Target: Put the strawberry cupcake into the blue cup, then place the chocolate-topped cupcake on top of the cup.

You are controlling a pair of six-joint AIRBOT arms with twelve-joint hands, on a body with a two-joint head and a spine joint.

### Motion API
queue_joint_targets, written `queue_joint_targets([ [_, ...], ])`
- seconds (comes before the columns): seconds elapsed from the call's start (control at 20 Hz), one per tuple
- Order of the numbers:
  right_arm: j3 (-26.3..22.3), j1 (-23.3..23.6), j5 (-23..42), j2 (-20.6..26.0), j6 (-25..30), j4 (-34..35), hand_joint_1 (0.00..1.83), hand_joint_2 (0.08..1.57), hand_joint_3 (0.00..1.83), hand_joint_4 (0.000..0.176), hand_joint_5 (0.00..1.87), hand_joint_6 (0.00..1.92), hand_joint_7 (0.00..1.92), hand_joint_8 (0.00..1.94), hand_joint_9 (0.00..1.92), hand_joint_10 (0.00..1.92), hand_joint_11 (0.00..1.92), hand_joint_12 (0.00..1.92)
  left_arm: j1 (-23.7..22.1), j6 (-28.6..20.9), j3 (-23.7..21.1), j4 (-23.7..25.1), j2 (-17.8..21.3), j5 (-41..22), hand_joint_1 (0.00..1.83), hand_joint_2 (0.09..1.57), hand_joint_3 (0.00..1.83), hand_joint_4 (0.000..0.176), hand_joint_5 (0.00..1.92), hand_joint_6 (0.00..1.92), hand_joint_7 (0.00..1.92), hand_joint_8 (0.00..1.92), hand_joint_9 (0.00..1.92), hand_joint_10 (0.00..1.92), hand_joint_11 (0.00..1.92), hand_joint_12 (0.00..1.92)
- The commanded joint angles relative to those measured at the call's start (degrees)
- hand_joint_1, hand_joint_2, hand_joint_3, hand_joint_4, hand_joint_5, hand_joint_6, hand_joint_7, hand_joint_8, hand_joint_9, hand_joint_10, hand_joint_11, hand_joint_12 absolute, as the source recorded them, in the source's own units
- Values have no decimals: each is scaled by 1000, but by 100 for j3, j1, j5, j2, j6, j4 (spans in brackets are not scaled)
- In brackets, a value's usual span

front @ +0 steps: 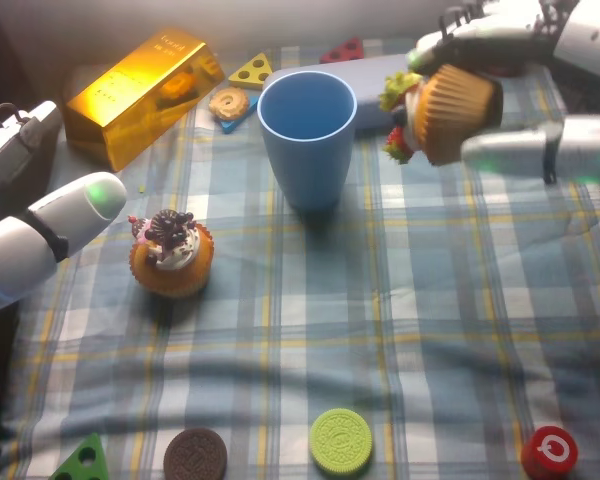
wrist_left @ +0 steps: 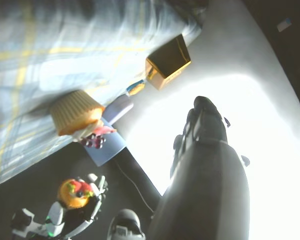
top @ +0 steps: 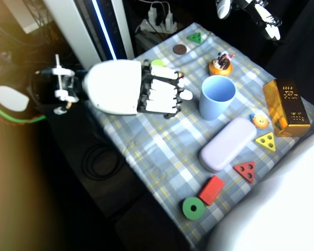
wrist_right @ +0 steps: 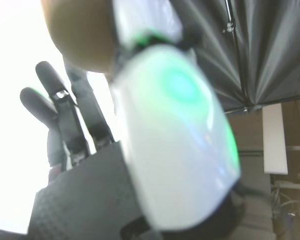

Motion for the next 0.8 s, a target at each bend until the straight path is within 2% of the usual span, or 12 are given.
queue_joint_targets([
  [0.0, 46, 163, 714, -44, 60, 197, 739, 1358, 0, 166, 529, 1570, 805, 112, 586, 686, 225, 1595, -34, -13, 14, 167, -20, -677, 27, 933, 3, 37, 137, 0, 65, 0, 83, 2, 0, 245],
  [0.15, 135, 339, 686, -111, 60, 116, 774, 1344, 0, 176, 558, 1596, 860, 127, 641, 912, 433, 1601, -33, -13, 18, 167, -24, -670, 1, 937, 3, 23, 146, 4, 81, 7, 97, 7, 0, 252],
  [0.2, 174, 413, 646, -155, 60, 69, 789, 1351, 1, 142, 554, 1608, 825, 107, 560, 897, 338, 1598, -33, -13, 18, 167, -25, -669, 0, 935, 2, 26, 140, 1, 79, 5, 86, 2, 0, 252],
  [0.3, 240, 493, 582, -230, 64, 10, 769, 1348, 1, 173, 552, 1607, 778, 37, 557, 693, 268, 1493, -33, -13, 19, 166, -27, -673, 8, 947, 1, 15, 147, 1, 81, 1, 111, 4, 0, 332],
  [0.4, 248, 494, 523, -239, 64, -26, 768, 1351, 0, 174, 551, 1609, 799, 32, 623, 621, 307, 1472, -33, -13, 21, 167, -28, -674, 14, 946, 0, 21, 150, 0, 85, 1, 103, 5, 0, 276],
  [0.45, 252, 493, 478, -239, 64, -36, 764, 1366, 3, 148, 528, 1643, 804, 30, 615, 607, 293, 1456, -33, -13, 18, 165, -28, -677, 6, 947, 0, 36, 131, 1, 79, 1, 96, 2, 0, 246],
  [0.5, 276, 493, 426, -239, 63, -35, 730, 1377, 0, 170, 509, 1666, 747, 5, 575, 492, 229, 1436, -30, -13, 16, 164, -28, -677, 11, 944, 0, 36, 128, 1, 72, 0, 89, 0, 0, 242],
  [0.55, 292, 493, 380, -238, 59, -35, 496, 1308, 0, 6, 406, 750, 690, 0, 556, 376, 167, 1375, -26, -13, 14, 163, -28, -678, 2, 950, 0, 26, 126, 0, 74, 0, 93, 1, 0, 278],
  [0.6, 297, 493, 311, -238, 0, -35, 336, 1273, 0, 0, 346, 276, 544, 0, 459, 251, 33, 1387, -20, -13, 12, 162, -27, -685, 0, 944, 0, 33, 128, 1, 72, 0, 92, 0, 0, 286],
  [0.65, 296, 492, 206, -241, -65, -35, 311, 1228, 0, 0, 394, 101, 499, 0, 422, 109, 6, 1165, -9, -13, 9, 161, -25, -702, 0, 937, 0, 33, 129, 1, 67, 1, 84, 2, 0, 253],
  [0.7, 296, 490, 139, -246, -105, -35, 434, 1198, 0, 0, 403, 37, 424, 0, 327, 30, 0, 782, -6, -13, 8, 160, -23, -706, 13, 935, 0, 31, 128, 0, 54, 1, 70, 2, 0, 214],
  [0.75, 296, 483, 91, -246, -111, -36, 454, 1193, 0, 0, 396, 15, 377, 2, 290, 6, 0, 638, -6, -13, 8, 159, -22, -708, 35, 945, 0, 29, 136, 0, 64, 1, 83, 2, 0, 247],
])
